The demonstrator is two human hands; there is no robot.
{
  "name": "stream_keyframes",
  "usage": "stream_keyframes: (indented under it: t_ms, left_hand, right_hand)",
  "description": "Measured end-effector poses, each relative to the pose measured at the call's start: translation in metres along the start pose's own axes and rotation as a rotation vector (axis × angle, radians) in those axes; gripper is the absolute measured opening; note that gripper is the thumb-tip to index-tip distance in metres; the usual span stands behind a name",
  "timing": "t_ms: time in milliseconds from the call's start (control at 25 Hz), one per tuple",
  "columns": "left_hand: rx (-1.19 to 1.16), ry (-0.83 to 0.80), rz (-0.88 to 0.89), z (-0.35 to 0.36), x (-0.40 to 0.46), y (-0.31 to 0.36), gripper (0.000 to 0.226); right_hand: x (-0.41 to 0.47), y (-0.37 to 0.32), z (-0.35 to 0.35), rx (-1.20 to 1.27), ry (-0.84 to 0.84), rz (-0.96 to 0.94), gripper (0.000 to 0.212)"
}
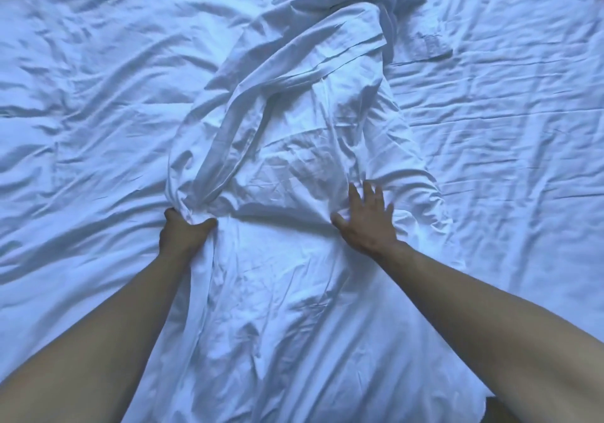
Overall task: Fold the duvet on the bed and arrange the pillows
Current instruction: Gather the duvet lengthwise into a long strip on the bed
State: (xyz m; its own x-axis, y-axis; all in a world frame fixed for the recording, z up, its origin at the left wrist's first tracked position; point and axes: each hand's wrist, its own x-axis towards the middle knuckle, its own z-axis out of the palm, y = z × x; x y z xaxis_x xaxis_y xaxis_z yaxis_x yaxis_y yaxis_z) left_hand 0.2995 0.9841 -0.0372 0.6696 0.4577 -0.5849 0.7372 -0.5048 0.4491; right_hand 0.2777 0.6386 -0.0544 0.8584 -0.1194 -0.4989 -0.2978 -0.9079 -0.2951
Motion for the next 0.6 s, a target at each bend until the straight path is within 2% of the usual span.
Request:
stream_keyframes:
  t_ms: [80,200,280,440,520,600]
  left_hand:
    - [-0.108,-0.059,-0.030,-0.006,-0.005,-0.008,0.077]
    - [-0.198,-0.231,-0.054,-0.013,-0.023,-0.047,0.063]
    - [-0.167,-0.270,-0.065,-0.007,-0.037,-0.072,0.063]
    - [-0.055,-0.076,-0.117,0.015,-0.049,-0.084,0.047]
    - [-0.091,-0.039,-0.148,0.014,-0.052,-0.068,0.051]
    - [-0.126,0.007,-0.164,0.000,-0.049,-0.039,0.067]
  right_hand:
    - [-0.007,-0.008,0.010,-0.030,-0.124,0.039,0.093]
    - [-0.017,0.006,0.016,-0.096,-0.107,-0.020,0.104]
    - [-0.020,0.020,0.019,-0.146,-0.075,-0.061,0.105]
    - [-0.023,0.020,0.019,-0.192,-0.091,-0.032,0.103]
    - [-0.021,0.010,0.007,-0.212,-0.167,0.031,0.100]
    - [-0.018,-0.006,-0.012,-0.195,-0.233,0.072,0.096]
